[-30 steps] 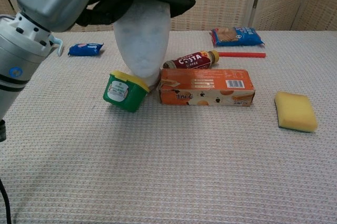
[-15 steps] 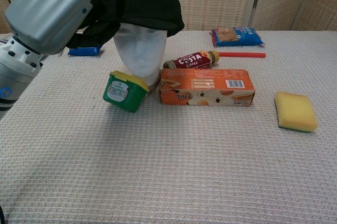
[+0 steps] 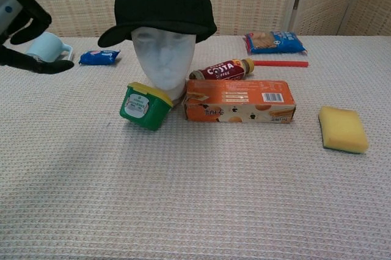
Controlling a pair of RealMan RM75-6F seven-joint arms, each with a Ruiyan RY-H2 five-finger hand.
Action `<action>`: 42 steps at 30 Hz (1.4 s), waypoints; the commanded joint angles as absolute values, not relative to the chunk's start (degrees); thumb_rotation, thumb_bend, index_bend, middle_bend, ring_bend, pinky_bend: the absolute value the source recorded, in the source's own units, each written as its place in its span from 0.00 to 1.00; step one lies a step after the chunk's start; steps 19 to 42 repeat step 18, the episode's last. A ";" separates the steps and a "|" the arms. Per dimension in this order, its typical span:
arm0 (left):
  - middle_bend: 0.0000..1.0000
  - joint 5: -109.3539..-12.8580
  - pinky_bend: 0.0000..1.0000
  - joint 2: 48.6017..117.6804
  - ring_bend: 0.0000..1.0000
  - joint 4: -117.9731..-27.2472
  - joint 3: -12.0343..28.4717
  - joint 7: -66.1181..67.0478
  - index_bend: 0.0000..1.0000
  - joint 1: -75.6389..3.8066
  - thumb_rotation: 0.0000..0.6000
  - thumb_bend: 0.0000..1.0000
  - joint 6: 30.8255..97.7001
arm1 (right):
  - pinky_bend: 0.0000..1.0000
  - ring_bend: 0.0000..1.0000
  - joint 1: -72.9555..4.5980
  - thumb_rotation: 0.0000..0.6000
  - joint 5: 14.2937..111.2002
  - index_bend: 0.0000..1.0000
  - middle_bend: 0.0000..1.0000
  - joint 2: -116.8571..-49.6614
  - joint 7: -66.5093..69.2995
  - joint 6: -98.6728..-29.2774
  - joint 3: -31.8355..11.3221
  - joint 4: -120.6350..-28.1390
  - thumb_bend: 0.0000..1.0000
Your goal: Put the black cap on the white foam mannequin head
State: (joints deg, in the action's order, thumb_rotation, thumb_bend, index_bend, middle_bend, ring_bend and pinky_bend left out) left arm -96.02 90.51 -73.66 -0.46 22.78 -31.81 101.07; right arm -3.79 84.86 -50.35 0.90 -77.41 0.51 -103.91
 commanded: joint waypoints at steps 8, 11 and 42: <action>0.14 -78.64 0.15 64.32 0.07 -95.70 -10.86 8.43 0.09 -18.70 1.00 0.07 85.87 | 0.00 0.00 -3.41 1.00 86.47 0.00 0.00 -52.28 0.22 -79.51 0.30 -103.53 0.07; 0.11 -77.83 0.10 65.98 0.02 -91.25 -9.48 7.63 0.10 -13.66 1.00 0.07 92.16 | 0.00 0.00 -2.91 1.00 87.31 0.00 0.00 -53.91 0.22 -81.58 -0.15 -102.48 0.07; 0.06 -78.34 0.05 66.21 0.00 -88.75 -6.78 5.48 0.12 -9.88 1.00 0.08 95.11 | 0.00 0.00 -2.79 1.00 87.59 0.00 0.00 -55.64 -1.21 -82.21 -0.27 -101.33 0.07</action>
